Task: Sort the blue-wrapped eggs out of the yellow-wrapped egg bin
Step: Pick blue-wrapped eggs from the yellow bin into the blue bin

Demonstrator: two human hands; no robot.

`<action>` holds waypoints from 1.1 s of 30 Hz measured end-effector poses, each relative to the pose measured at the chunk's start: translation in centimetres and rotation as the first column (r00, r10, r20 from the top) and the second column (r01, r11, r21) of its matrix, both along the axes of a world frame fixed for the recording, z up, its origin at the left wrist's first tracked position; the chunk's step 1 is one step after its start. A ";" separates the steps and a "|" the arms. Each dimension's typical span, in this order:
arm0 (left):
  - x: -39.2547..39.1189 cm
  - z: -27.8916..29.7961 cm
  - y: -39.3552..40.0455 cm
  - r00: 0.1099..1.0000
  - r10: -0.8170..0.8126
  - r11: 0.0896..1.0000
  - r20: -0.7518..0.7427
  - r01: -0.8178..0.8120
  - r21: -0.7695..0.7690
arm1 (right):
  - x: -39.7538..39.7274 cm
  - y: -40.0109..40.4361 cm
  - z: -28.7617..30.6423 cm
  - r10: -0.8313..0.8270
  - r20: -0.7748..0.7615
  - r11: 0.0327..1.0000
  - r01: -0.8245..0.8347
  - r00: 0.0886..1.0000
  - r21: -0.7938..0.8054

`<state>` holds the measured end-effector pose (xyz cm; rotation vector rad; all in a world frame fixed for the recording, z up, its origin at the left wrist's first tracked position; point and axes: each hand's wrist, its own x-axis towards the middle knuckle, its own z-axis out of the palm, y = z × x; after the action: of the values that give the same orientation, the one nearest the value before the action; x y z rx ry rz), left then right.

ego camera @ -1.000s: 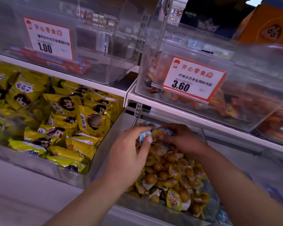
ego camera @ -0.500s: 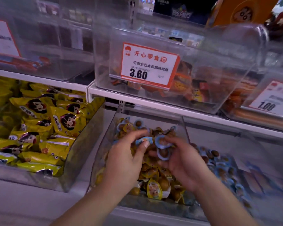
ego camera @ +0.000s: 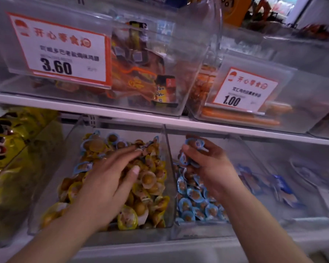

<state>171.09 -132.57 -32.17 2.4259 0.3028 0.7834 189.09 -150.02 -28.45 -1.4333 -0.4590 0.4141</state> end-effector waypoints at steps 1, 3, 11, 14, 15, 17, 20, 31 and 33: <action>0.0 0.0 0.6 0.999 0.046 0.999 0.011 -0.046 -0.014 | 1.7 -0.7 -0.8 -0.055 -0.001 0.996 0.054 0.999 -0.070; 0.0 -0.2 1.6 0.992 0.125 0.992 0.010 -0.125 -0.035 | 4.8 -2.2 -2.7 -0.136 0.098 0.937 0.160 0.986 -0.311; 0.5 -1.3 4.4 0.907 0.313 0.946 -0.283 -0.324 0.007 | 7.7 -2.9 -4.1 -0.145 0.425 0.812 0.353 0.893 -0.465; 0.5 -1.2 4.7 0.859 0.358 0.920 -0.366 -0.391 -0.016 | 4.5 -0.6 -2.7 -0.101 0.486 0.886 0.300 0.868 -0.352; 0.4 -1.1 4.7 0.853 0.361 0.919 -0.377 -0.395 -0.013 | 3.1 0.4 -2.2 -0.068 0.520 0.904 0.272 0.851 -0.328; 0.1 -1.1 4.6 0.846 0.360 0.923 -0.393 -0.385 0.014 | 0.2 2.4 -1.1 0.036 0.604 0.927 0.199 0.796 -0.318; -0.7 -1.1 4.6 0.870 0.339 0.927 -0.359 -0.373 -0.028 | -4.1 5.3 0.5 0.270 0.721 0.929 0.026 0.638 -0.370; -4.1 0.9 3.8 0.930 0.305 0.947 0.204 -0.273 -0.170 | -4.3 16.7 -0.4 0.628 0.559 0.660 0.010 0.542 -0.751; -4.7 1.8 3.7 0.897 0.349 0.919 0.272 -0.270 -0.289 | -3.7 18.7 -1.1 0.756 0.431 0.498 -0.006 0.493 -0.867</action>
<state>166.39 -128.89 -30.40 2.0027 0.6321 1.1893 185.42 -131.33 -29.55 -2.3984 -1.6036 0.3774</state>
